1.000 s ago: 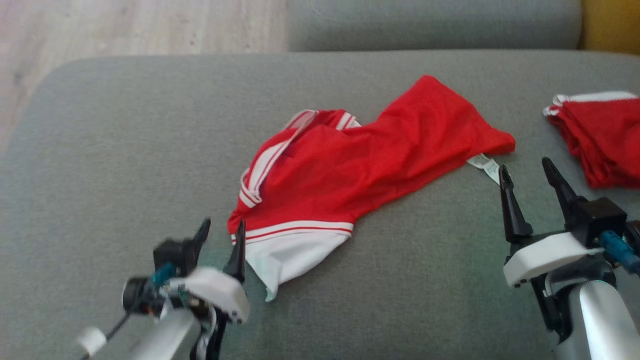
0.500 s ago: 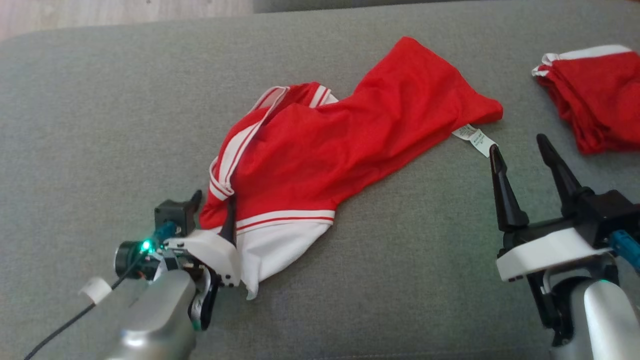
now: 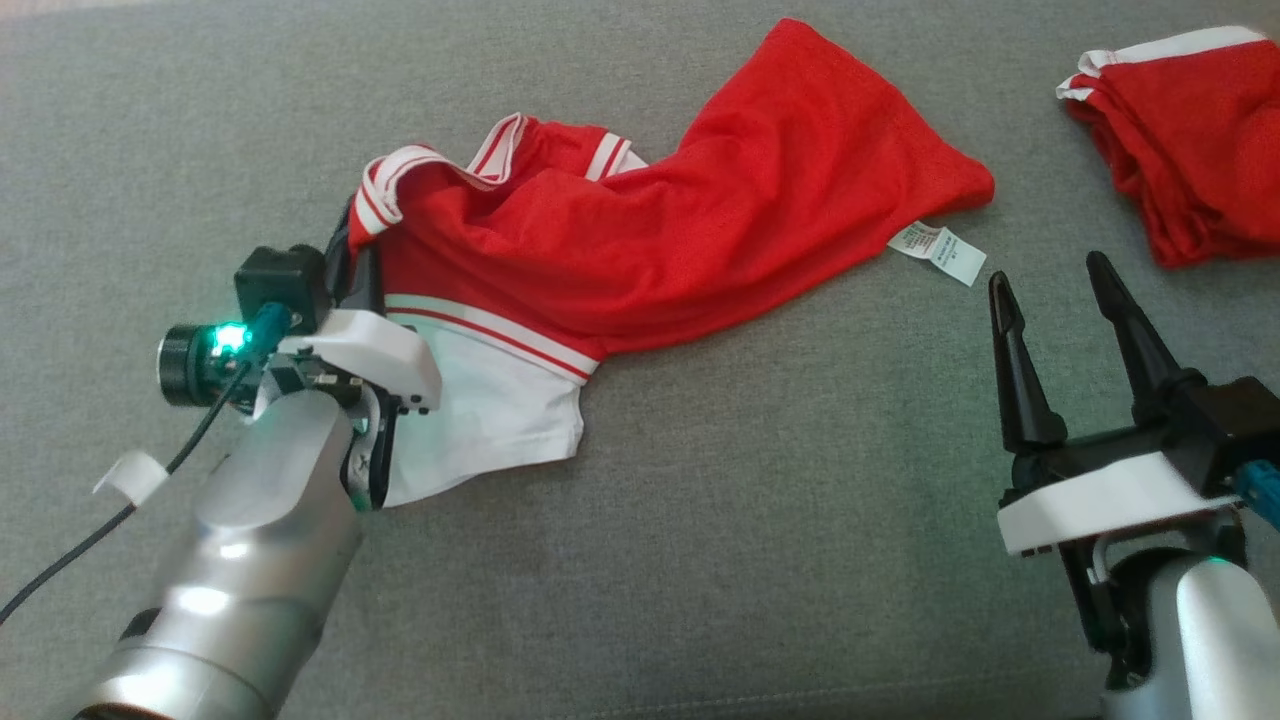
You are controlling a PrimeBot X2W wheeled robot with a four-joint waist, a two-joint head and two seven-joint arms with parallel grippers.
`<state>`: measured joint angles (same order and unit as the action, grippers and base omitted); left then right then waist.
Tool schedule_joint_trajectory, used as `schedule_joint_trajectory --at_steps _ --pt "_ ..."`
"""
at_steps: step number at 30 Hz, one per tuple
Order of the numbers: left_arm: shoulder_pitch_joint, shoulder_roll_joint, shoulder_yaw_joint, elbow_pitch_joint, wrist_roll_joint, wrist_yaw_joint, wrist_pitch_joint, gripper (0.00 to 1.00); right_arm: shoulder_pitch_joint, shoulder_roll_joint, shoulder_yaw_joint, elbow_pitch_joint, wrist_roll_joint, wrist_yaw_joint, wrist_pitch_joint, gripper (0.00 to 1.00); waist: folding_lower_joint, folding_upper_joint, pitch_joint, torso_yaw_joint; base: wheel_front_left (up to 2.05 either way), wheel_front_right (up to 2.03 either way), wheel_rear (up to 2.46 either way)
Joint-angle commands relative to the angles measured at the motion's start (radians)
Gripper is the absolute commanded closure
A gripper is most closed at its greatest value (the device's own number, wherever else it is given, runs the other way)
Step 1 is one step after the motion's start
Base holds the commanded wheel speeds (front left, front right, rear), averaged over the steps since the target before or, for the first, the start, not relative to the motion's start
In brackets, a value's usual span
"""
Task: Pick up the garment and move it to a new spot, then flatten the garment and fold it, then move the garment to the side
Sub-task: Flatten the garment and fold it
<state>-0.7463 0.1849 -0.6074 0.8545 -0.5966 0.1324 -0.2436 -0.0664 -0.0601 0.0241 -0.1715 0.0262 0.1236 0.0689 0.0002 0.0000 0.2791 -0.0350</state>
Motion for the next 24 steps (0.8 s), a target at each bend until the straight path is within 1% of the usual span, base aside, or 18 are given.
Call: schedule_joint_trajectory --at_steps 1,2,3,6,10,18,19,24 --pt "-0.037 0.037 0.043 -0.004 0.014 0.002 -0.015 0.73 -0.007 0.006 0.023 -0.038 -0.004 0.007 -0.008 0.0 -0.0002 0.0 0.003 -0.003 0.0 0.0 0.0" --pt "-0.041 0.036 0.046 -0.001 0.016 -0.001 -0.016 0.28 -0.008 0.007 0.022 -0.037 -0.005 0.007 -0.012 0.0 -0.0002 0.0 0.002 -0.003 0.0 0.0 0.0" --pt "-0.041 0.034 0.052 0.0 0.014 -0.005 -0.016 0.0 -0.008 0.007 0.019 -0.035 -0.005 0.007 -0.018 0.0 -0.0002 0.0 0.0 -0.001 0.0 0.0 0.0" --pt "-0.021 0.027 0.083 -0.031 0.012 -0.013 -0.018 0.0 -0.001 0.009 0.002 -0.022 -0.006 0.007 -0.037 0.0 -0.0002 0.0 -0.015 0.012 0.0 0.0 0.0" --pt "0.057 0.017 0.133 -0.12 0.025 -0.022 -0.018 0.0 0.02 0.009 -0.027 0.008 0.008 0.007 -0.069 0.0 -0.0002 0.0 -0.051 0.038 0.0 0.0 0.0" --pt "0.327 -0.017 0.177 -0.331 0.073 -0.038 -0.018 0.0 0.086 0.01 -0.082 0.08 0.037 0.007 -0.124 0.0 -0.0002 0.0 -0.18 0.106 0.0 0.0 0.0" --pt "0.327 -0.017 0.177 -0.331 0.073 -0.038 -0.018 0.0 0.086 0.01 -0.082 0.08 0.037 0.007 -0.124 0.0 -0.0002 0.0 -0.18 0.106 0.0 0.0 0.0" --pt "0.502 -0.016 0.172 -0.42 0.078 -0.035 -0.018 0.0 0.124 0.01 -0.097 0.141 0.063 0.007 -0.149 0.0 -0.0002 0.0 -0.27 0.141 0.0 0.0 0.0"
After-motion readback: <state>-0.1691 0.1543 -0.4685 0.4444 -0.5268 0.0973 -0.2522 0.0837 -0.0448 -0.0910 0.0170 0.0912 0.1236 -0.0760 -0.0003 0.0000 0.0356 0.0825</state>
